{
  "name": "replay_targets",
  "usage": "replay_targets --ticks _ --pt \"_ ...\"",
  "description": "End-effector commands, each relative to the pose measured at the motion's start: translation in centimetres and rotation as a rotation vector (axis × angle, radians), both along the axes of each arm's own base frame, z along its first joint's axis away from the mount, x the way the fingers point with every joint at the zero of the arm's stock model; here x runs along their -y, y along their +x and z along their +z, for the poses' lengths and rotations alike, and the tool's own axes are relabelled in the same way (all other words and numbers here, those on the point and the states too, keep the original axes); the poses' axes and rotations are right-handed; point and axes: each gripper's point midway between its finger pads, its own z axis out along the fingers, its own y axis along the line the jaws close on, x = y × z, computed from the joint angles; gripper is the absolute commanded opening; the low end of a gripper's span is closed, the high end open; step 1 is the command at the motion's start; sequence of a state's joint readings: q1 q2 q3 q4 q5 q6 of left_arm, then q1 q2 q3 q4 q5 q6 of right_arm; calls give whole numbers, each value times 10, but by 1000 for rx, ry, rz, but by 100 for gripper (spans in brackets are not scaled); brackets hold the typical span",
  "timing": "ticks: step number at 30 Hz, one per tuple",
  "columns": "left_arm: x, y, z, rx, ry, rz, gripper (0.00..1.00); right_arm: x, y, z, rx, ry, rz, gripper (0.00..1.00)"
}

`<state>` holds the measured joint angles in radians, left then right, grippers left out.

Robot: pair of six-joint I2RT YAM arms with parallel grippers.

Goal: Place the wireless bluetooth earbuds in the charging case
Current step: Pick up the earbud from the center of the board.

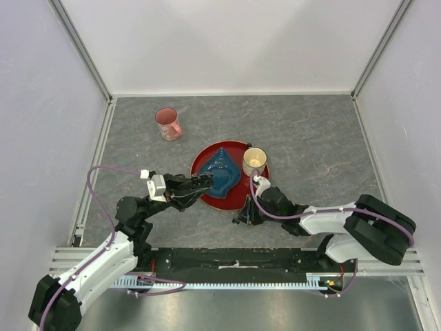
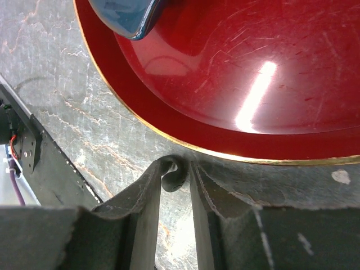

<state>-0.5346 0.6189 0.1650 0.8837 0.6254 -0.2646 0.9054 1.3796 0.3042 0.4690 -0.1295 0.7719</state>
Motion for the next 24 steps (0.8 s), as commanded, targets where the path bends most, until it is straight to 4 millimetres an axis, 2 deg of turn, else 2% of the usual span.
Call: replay_targets --ticks 1,5,11,15,24 --pt "-2 3 6 22 -16 27 2 12 9 -6 17 -66 -63 33" --pt "-2 4 7 26 -18 30 2 14 10 -10 20 -91 -61 29" --pt "-2 4 6 19 -16 29 2 11 1 -18 -4 -102 -5 27" --pt "-2 4 6 20 -17 29 2 21 -8 -25 -21 -133 5 25" --pt "-2 5 3 11 -12 31 2 23 -19 -22 -14 -129 46 30"
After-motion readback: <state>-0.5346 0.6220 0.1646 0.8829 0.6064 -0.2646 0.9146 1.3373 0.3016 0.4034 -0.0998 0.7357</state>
